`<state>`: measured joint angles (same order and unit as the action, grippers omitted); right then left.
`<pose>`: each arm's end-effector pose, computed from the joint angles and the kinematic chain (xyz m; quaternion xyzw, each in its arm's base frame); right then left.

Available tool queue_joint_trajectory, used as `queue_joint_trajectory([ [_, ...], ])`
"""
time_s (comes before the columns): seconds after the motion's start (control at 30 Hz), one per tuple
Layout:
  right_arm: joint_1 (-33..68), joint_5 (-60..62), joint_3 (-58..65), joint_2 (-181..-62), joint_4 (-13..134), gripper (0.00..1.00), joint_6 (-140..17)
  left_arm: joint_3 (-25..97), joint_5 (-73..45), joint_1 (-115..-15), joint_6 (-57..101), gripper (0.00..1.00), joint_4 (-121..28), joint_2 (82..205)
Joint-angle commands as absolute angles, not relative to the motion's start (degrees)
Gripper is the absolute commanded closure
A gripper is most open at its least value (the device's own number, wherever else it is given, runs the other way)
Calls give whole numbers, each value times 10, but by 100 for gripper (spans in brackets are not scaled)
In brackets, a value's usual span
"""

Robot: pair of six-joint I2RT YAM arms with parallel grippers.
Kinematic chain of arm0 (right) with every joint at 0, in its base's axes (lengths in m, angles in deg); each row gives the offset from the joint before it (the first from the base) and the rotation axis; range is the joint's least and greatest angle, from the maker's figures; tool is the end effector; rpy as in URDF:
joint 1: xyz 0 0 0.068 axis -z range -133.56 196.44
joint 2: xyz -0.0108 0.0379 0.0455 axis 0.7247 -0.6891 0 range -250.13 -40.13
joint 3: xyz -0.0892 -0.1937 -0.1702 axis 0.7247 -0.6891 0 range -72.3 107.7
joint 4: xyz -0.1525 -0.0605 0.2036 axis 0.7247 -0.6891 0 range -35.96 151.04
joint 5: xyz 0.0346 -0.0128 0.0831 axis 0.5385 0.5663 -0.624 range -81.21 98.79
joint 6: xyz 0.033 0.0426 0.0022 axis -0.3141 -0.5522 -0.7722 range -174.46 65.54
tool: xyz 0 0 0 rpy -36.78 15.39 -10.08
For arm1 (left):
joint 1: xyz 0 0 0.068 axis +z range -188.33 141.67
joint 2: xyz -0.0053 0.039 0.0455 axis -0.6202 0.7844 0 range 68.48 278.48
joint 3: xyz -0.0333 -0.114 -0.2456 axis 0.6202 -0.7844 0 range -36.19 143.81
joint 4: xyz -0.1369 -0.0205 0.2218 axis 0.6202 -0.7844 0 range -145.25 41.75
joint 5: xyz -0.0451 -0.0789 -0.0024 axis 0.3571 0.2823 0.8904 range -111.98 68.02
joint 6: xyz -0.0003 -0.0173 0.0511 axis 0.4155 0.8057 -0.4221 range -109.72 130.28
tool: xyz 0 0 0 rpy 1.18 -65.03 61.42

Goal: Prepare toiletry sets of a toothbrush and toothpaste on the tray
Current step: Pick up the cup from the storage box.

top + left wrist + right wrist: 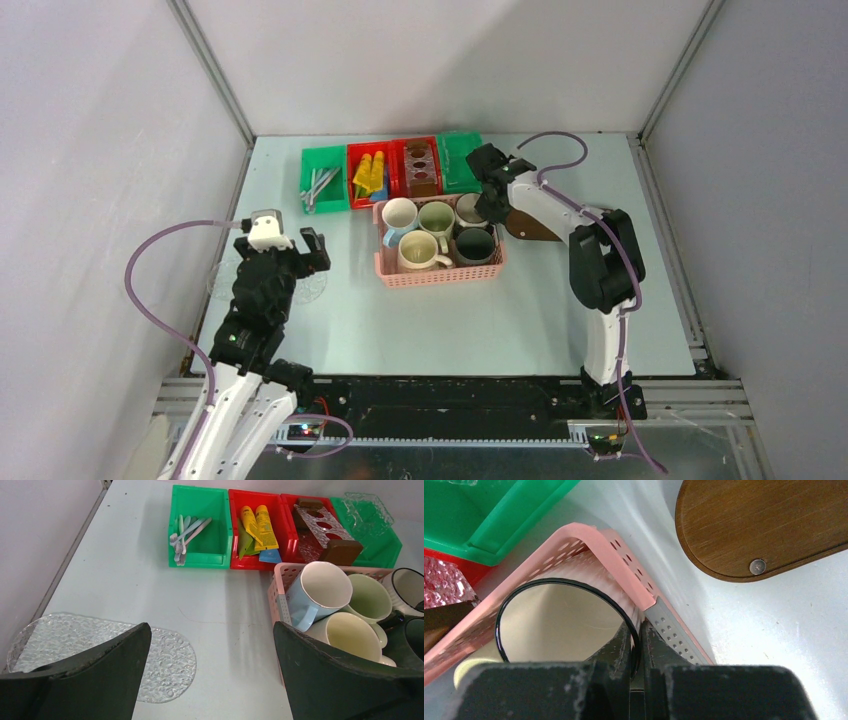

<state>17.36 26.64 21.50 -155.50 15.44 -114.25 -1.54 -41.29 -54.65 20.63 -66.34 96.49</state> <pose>0.3766 0.1970 0.2183 0.2859 0.9257 0.0284 0.2461 0.1269 -0.0249 0.3041 -0.0663 0.7676 -0.0176 0.6372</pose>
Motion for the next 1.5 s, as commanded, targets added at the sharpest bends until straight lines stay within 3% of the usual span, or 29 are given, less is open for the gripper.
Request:
queue_joint_trajectory([
  [0.0,170,271,220,-1517,185,100,-1126,-16,-422,-551,193,0,-641,966],
  [0.4,165,270,281,-1442,151,100,-1001,-16,-422,-552,192,0,-639,966],
  [0.7,194,181,338,-1399,118,100,-883,-16,-424,-552,192,0,-639,968],
  [0.97,291,109,322,-1331,121,100,-767,-16,-421,-553,193,0,-637,966],
  [1.27,413,-71,183,-1240,201,100,-536,-17,-415,-558,198,0,-637,945],
  [1.47,507,-143,138,-1253,222,100,-423,-17,-412,-560,203,0,-641,921],
])
